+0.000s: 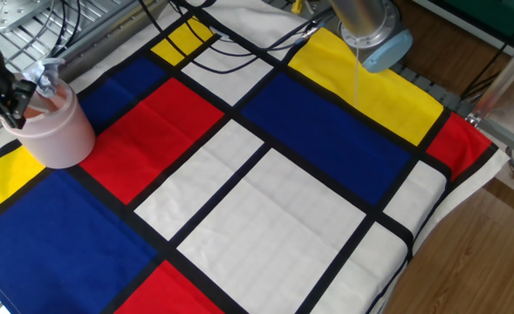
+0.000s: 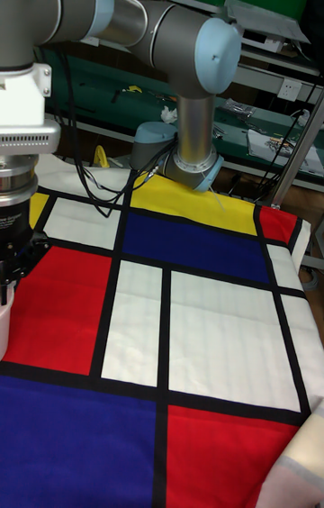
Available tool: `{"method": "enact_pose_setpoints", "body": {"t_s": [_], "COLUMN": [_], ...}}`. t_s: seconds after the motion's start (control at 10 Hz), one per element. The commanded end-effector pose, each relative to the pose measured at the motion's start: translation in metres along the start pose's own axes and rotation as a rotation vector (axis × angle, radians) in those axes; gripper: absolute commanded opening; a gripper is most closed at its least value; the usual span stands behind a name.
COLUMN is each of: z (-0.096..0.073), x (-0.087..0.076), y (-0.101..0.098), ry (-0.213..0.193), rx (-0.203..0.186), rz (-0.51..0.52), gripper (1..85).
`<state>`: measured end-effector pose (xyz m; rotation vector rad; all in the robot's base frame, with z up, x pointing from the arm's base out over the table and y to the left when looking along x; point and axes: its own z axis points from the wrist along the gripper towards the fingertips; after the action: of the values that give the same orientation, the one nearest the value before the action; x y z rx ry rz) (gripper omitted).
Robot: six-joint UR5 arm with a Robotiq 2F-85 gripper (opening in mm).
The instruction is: Put the garbage in the trash can
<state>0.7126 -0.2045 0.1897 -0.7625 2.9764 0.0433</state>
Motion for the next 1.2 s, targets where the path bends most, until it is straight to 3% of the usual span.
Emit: {"method": "enact_pose_setpoints", "body": {"t_s": [0.0, 0.3, 0.4, 0.6, 0.7, 0.8, 1.1], "z": [-0.001, -0.002, -0.002, -0.001, -0.001, 0.000, -0.001], "x": [0.001, -0.002, -0.001, 0.003, 0.009, 0.013, 0.021], "y": [-0.010, -0.022, -0.021, -0.009, -0.007, -0.010, -0.022], "ry": [-0.002, -0.017, -0.013, 0.010, 0.032, 0.033, 0.022], "rx": [0.037, 0.083, 0.078, 0.035, 0.026, 0.018, -0.004], "rz": [0.096, 0.135, 0.129, 0.013, -0.065, -0.093, -0.123], "gripper": [23.0, 24.3, 24.3, 27.0, 41.3, 44.0, 41.3]}}
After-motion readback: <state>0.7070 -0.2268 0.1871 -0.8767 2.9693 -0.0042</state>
